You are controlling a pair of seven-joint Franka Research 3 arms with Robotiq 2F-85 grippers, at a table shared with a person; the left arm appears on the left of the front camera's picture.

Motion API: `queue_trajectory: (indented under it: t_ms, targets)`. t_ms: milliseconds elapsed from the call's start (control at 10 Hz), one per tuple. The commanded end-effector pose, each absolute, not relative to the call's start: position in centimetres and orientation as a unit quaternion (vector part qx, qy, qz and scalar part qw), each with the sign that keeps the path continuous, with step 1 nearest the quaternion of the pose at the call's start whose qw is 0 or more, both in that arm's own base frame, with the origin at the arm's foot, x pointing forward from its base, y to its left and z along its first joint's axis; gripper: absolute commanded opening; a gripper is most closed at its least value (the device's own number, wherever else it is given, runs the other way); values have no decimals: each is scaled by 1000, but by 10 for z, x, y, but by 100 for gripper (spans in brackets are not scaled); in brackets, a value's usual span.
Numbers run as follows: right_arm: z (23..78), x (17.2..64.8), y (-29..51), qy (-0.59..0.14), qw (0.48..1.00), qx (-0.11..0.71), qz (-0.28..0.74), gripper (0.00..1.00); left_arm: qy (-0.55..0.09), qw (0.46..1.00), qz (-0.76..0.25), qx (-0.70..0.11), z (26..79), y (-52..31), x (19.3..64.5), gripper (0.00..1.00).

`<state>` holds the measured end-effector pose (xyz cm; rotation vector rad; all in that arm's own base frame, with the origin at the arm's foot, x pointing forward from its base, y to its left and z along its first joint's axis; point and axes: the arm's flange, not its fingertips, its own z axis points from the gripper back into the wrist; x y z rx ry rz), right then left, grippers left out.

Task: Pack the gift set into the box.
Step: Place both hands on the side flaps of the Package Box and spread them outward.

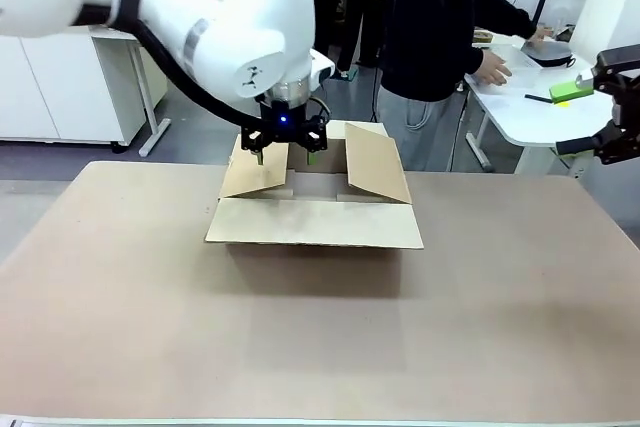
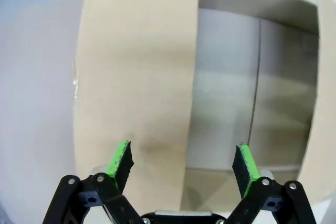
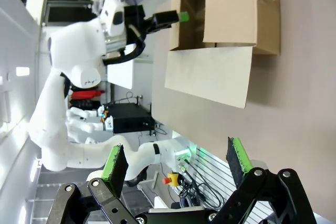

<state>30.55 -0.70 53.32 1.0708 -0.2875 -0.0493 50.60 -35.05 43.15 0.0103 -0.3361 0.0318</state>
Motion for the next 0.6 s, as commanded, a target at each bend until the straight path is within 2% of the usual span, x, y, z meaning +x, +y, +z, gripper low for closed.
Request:
queue_trajectory:
  t_ms: [0,500]
  targets:
    - [534,309,-6,-146,843,517,-12,100,-167,985,45,20,433,-376,521,100]
    - [534,309,-6,-146,843,517,-12,100,-193,968,124,103,423,-373,533,100]
